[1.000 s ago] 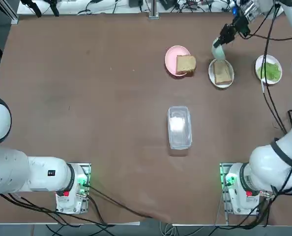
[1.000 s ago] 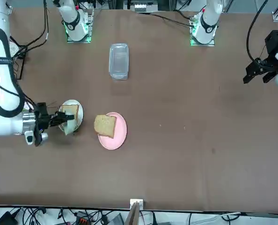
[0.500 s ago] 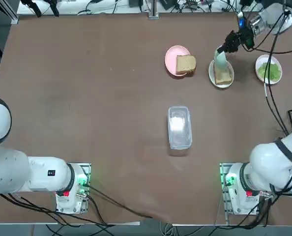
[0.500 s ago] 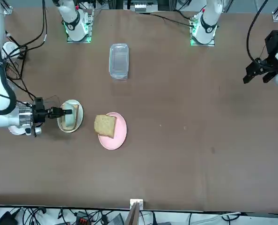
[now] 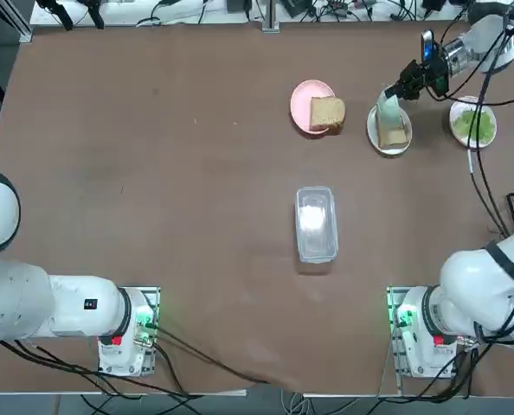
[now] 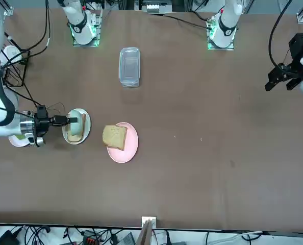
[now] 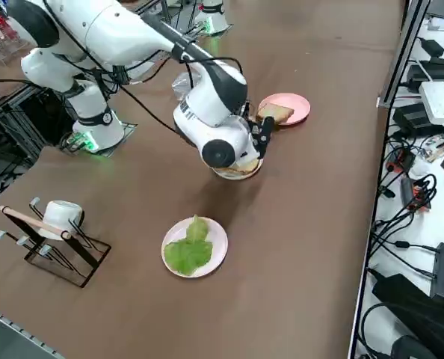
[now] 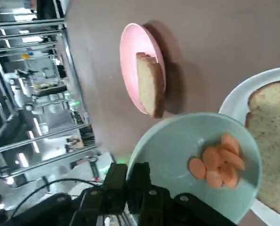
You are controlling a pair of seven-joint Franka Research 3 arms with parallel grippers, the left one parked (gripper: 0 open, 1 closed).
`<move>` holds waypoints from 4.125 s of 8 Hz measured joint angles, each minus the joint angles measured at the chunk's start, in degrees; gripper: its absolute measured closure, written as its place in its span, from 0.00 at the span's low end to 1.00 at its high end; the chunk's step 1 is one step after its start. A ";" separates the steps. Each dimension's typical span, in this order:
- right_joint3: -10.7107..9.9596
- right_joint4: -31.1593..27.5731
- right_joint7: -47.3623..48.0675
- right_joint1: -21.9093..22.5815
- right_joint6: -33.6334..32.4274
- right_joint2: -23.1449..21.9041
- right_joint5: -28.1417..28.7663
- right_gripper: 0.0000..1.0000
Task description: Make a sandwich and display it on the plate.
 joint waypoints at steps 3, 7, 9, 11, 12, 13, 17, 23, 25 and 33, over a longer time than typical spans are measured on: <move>-0.03 -0.07 -1.89 -1.98 -2.24 1.34 1.67 0.96; -0.03 -0.15 -6.21 -3.79 -3.74 4.71 4.10 0.96; -0.03 0.25 -6.41 -4.66 -4.85 4.69 4.15 0.96; -0.04 0.32 -7.89 -5.66 -5.64 5.02 5.68 0.96; -0.04 0.32 -9.21 -6.19 -6.40 5.64 6.77 0.96; -0.05 0.32 -10.16 -6.82 -6.90 6.40 7.45 0.96; -0.04 0.38 -12.44 -8.19 -8.36 7.16 7.77 0.96; -0.05 0.74 -16.22 -9.90 -9.36 8.42 8.02 0.96; -0.05 1.34 -17.07 -9.94 -9.83 9.19 8.37 0.96; -0.06 1.79 -20.75 -10.91 -12.77 10.16 10.88 0.96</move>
